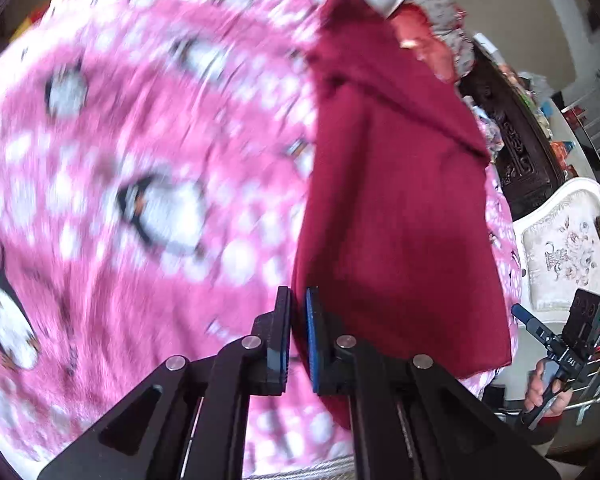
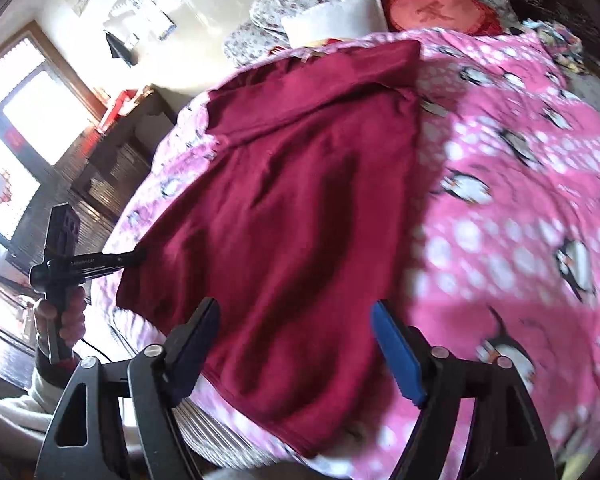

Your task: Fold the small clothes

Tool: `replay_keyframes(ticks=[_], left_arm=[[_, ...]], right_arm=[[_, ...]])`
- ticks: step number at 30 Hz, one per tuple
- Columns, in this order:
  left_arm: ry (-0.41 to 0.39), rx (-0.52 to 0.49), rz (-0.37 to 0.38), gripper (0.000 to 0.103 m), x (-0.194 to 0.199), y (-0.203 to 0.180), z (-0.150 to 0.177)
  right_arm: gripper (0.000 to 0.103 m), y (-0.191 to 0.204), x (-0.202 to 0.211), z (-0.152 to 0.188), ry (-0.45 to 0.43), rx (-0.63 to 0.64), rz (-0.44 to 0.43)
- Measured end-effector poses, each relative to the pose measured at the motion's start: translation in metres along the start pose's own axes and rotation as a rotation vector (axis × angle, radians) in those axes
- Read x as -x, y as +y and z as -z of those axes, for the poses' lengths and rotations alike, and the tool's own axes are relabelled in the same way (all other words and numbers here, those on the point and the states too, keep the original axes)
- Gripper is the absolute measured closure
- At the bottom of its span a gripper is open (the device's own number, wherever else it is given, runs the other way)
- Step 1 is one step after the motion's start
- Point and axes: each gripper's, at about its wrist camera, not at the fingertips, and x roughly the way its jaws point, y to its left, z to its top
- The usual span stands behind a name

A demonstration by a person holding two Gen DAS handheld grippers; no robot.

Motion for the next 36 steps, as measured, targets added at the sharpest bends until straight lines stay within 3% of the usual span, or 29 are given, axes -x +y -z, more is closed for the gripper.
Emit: replay_keyframes(ticks=[4, 5, 6, 8, 14, 16, 17, 19, 20, 21, 22, 26, 29, 36], left_arm=[[-0.012, -0.001, -0.015, 0.091, -0.001, 0.003, 0.01], [-0.014, -0.002, -0.01, 0.08, 0.002, 0.001, 0.012], [-0.017, 0.002, -0.005, 0.056, 0.003, 0.0, 0.012], [-0.043, 0.015, 0.021, 0.034, 0.011, 0.003, 0.02], [-0.02, -0.042, -0.033, 0.026, 0.012, -0.01, 0.042], [-0.008, -0.049, -0.031, 0.026, 0.005, -0.013, 0.047], [-0.021, -0.07, -0.052, 0.026, 0.004, -0.017, 0.051], [-0.029, -0.104, -0.08, 0.035, -0.002, -0.027, 0.051], [-0.02, -0.123, -0.087, 0.061, -0.002, -0.03, 0.052], [-0.001, -0.131, -0.085, 0.089, -0.004, -0.036, 0.05], [0.024, -0.133, -0.07, 0.094, -0.004, -0.037, 0.048], [0.008, -0.153, 0.021, 0.095, 0.013, -0.048, 0.032], [-0.061, -0.152, 0.083, 0.095, 0.038, -0.054, 0.008], [-0.211, -0.136, 0.129, 0.095, 0.066, -0.075, -0.086]], right_arm=[[0.021, -0.012, -0.001, 0.011, 0.041, -0.018, 0.038], [0.021, -0.015, -0.001, 0.014, 0.05, -0.028, 0.035], [0.021, -0.016, -0.001, 0.016, 0.054, -0.033, 0.029], [0.021, -0.018, -0.002, 0.021, 0.056, -0.04, 0.006], [0.022, -0.014, -0.009, 0.03, 0.069, -0.043, -0.085], [0.03, -0.01, -0.018, 0.034, 0.09, -0.033, -0.112], [0.039, -0.008, -0.023, 0.036, 0.099, -0.02, -0.091], [0.05, -0.004, -0.029, 0.038, 0.08, 0.012, -0.047], [0.062, -0.003, -0.029, 0.038, 0.062, 0.019, -0.041], [0.086, -0.003, -0.029, 0.037, 0.052, 0.019, -0.047], [0.091, -0.004, -0.028, 0.035, 0.045, 0.009, -0.074], [0.093, -0.005, -0.021, 0.02, -0.011, -0.021, -0.19], [0.093, -0.002, -0.008, -0.005, -0.095, -0.035, -0.29], [0.094, 0.001, 0.01, -0.105, -0.298, -0.01, -0.283]])
